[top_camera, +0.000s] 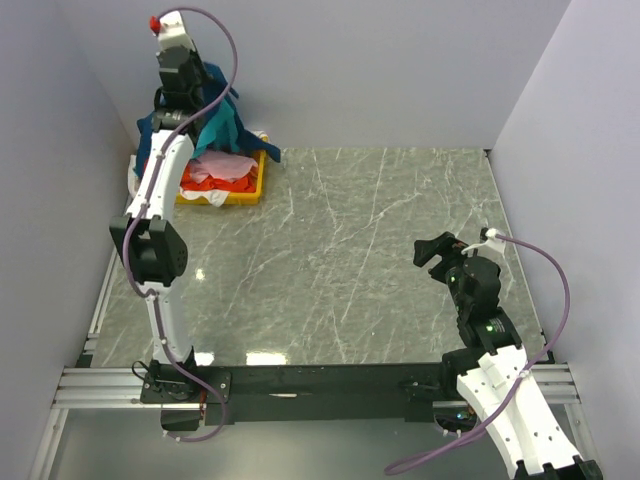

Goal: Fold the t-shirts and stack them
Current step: Grab the tshirt from the pile

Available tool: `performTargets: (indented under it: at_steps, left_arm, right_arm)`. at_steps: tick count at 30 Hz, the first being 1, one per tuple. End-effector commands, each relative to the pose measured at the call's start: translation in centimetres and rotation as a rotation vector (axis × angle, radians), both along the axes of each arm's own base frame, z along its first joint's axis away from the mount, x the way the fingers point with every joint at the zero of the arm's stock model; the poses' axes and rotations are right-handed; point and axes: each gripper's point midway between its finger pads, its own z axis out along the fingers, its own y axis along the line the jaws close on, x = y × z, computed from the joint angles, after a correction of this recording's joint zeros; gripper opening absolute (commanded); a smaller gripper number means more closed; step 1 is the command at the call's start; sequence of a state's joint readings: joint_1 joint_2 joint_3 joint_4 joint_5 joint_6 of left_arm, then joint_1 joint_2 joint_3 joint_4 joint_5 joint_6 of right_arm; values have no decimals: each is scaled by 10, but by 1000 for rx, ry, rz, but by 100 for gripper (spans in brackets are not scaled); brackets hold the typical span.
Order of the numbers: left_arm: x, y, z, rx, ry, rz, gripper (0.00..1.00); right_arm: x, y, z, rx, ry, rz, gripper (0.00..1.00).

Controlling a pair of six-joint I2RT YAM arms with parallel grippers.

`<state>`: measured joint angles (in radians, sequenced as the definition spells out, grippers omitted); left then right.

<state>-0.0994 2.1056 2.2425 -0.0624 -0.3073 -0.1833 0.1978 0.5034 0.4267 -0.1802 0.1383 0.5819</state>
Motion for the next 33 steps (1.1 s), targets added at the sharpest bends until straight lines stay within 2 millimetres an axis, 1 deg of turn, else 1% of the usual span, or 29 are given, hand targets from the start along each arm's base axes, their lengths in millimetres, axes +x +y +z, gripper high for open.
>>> performTargets:
  at_steps: [1, 3, 5, 6, 7, 8, 9, 11, 12, 13, 14, 15, 16, 18, 19, 20, 21, 23, 24, 26, 27, 28, 29, 32, 33]
  left_arm:
    - [-40, 9, 116, 60, -265, 38, 0]
    - [-43, 9, 122, 73, -272, 35, 0]
    - [-47, 2, 126, 98, -276, -8, 0]
    - [-45, 0, 119, 103, -256, -20, 0]
    - [-48, -2, 119, 110, -251, -42, 0]
    - [-43, -3, 107, 116, -228, -53, 0]
    - [-41, -3, 90, 120, -186, -65, 0]
    - [-38, 0, 67, 116, -133, -86, 0]
    - [-33, 3, 39, 115, -73, -92, 0]
    - [-31, 6, 21, 101, -29, -93, 0]
    - [-29, 17, 7, 91, 4, -86, 2]
    - [-23, 18, -21, 78, 62, -108, 5]
    - [-20, 20, -40, 57, 109, -122, 7]
    - [-15, 28, -81, 37, 214, -141, 16]
    - [-13, 35, -95, 31, 248, -138, 20]
    - [-14, 41, -112, 27, 298, -137, 26]
    - [-12, 42, -131, 25, 337, -141, 29]
    - [-12, 46, -151, 25, 385, -143, 37]
    - [-13, 46, -166, 22, 414, -147, 39]
    - [-15, 47, -176, 17, 430, -146, 46]
    - [-16, 47, -183, 14, 441, -144, 48]
    - [-18, 48, -186, 4, 444, -140, 50]
    - [-18, 46, -188, 0, 444, -142, 55]
    - [-20, 44, -189, -33, 436, -144, 63]
    - [-20, 44, -189, -45, 436, -135, 65]
  right_arm:
    - [6, 0, 27, -1, -60, 2, 92]
    - [7, 2, 25, 0, -55, 8, 92]
    - [7, 3, 23, 2, -50, 12, 92]
    - [7, 3, 23, 3, -46, 15, 92]
    - [6, 3, 22, 6, -44, 15, 92]
    - [6, 4, 22, 8, -45, 18, 92]
    - [5, 5, 22, 15, -49, 21, 92]
    - [4, 5, 22, 18, -55, 24, 92]
    - [3, 5, 21, 18, -54, 22, 92]
    - [2, 5, 20, 18, -52, 25, 92]
    - [1, 5, 20, 16, -51, 26, 92]
    - [0, 4, 19, 12, -46, 25, 92]
    - [0, 4, 19, 10, -46, 24, 92]
    - [-1, 4, 17, 7, -43, 26, 92]
    - [-2, 4, 17, 7, -42, 28, 92]
    - [-2, 4, 16, 5, -40, 26, 92]
    - [-2, 4, 16, 7, -40, 29, 92]
    - [-2, 5, 15, 7, -40, 32, 92]
    - [-2, 5, 15, 7, -40, 32, 92]
    - [-3, 6, 14, 6, -39, 37, 92]
    - [-2, 6, 13, 4, -36, 38, 92]
    - [-2, 5, 13, 4, -34, 36, 92]
    - [-3, 5, 13, 2, -36, 38, 92]
    - [-3, 6, 12, 4, -31, 39, 92]
    - [-3, 6, 12, 4, -32, 39, 92]
